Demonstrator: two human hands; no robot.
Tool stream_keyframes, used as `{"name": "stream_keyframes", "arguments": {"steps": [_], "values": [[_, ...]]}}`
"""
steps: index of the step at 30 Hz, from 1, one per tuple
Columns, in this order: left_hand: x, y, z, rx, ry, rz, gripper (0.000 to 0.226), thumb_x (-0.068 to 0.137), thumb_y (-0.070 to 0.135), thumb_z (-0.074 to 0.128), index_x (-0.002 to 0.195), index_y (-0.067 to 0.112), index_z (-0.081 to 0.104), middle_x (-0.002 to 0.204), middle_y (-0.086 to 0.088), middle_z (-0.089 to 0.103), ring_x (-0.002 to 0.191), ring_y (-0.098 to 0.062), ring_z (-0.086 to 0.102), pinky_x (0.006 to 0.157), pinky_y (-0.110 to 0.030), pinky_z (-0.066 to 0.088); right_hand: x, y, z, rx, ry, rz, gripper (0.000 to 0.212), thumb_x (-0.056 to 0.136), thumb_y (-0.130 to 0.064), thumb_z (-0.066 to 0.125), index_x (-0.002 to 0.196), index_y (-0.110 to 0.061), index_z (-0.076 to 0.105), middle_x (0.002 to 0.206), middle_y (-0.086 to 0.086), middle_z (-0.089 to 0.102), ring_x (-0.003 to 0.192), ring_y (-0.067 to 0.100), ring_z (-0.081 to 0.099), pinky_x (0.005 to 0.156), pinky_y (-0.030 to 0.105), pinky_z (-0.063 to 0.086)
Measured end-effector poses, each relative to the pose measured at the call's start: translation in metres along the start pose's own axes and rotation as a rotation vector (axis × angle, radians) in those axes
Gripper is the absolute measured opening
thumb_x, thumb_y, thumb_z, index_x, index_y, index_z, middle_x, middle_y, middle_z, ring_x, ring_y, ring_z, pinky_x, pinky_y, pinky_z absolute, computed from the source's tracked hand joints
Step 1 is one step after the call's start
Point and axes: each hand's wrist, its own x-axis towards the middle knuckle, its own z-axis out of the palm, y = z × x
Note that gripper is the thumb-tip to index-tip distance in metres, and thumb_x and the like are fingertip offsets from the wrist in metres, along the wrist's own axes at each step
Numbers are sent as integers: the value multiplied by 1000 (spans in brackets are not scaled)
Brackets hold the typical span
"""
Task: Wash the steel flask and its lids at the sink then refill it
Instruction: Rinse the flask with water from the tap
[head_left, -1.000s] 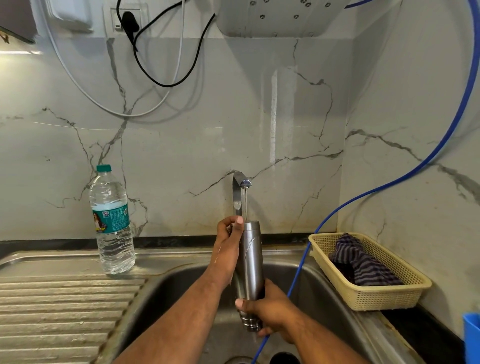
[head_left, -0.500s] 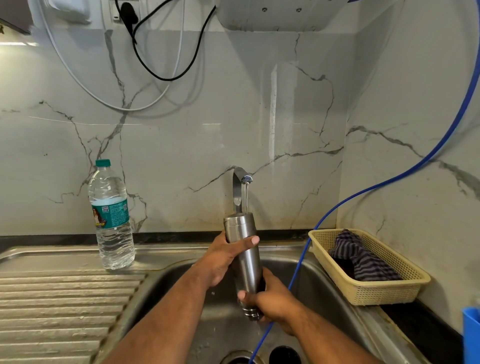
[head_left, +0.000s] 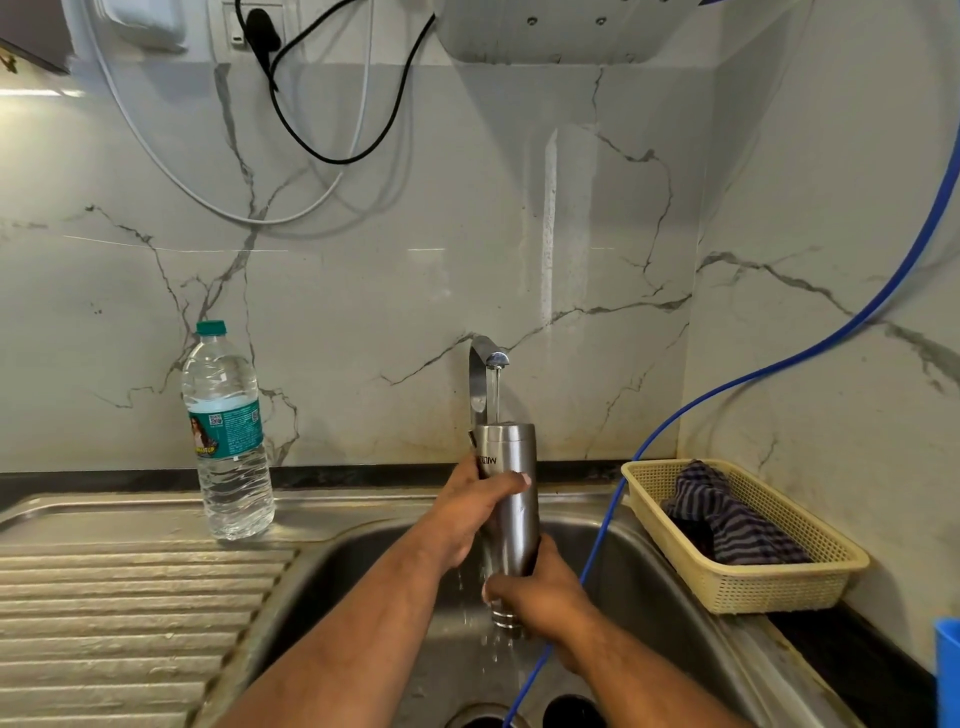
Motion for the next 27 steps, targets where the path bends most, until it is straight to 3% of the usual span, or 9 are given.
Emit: {"name": "stream_keyframes", "arguments": {"steps": [4,6,10,13,16,18,22,24,27], "values": [[-5,4,-15,-2,-29,46,80,66,30,91,135,26,52,123,-7,67,113,-26,65,94,-43,56,0,-3,-4,72,-64,5,57,79,0,71,128,-21,49,100,12,69,74,18,68,55,27,57],[-5,4,-14,1,13,77,79,67,30,93,134,27,52,121,-7,68,111,-25,66,89,-40,57,-2,-5,-1,95,-70,2,60,79,-2,72,130,-21,48,103,11,69,78,19,69,59,28,57],[0,6,6,-63,199,109,70,78,30,87,133,26,45,118,-6,65,106,-22,65,84,-35,55,-1,-5,11,32,72,-113,85,70,-23,91,135,-33,37,124,-2,60,105,14,64,73,25,56],[1,9,14,-101,218,81,63,81,36,84,131,24,46,116,-7,66,104,-22,66,81,-35,55,-2,-6,11,0,161,-138,88,70,-23,92,140,-28,39,122,-2,60,103,15,64,74,27,57],[1,13,7,-59,217,118,63,74,36,89,126,24,55,112,-10,70,100,-25,69,79,-36,58,-5,-12,5,66,26,-75,77,69,-16,89,130,-31,45,109,4,66,92,21,70,67,34,63],[-1,16,-2,-92,164,136,74,66,42,93,127,19,58,110,-15,73,98,-28,72,77,-39,60,-5,-13,3,124,-75,-59,75,60,-15,88,124,-24,52,102,9,71,84,24,72,67,40,63],[-4,23,-14,-194,10,115,82,65,49,89,130,10,59,108,-22,74,93,-30,73,83,-47,60,-8,-14,2,269,-251,-36,63,63,-5,81,121,-11,56,86,13,70,78,28,66,64,39,56],[-5,26,-9,-132,103,124,83,65,52,89,132,17,56,108,-17,74,95,-30,72,82,-47,61,-8,-14,5,229,-180,-37,67,66,-10,86,123,-17,52,99,11,72,84,25,71,65,36,60],[-5,22,7,-61,264,148,71,76,46,86,133,32,46,114,-5,65,103,-26,66,81,-42,59,-6,-12,14,69,60,-59,76,68,-23,93,127,-30,45,109,2,68,91,19,72,66,32,63]]}}
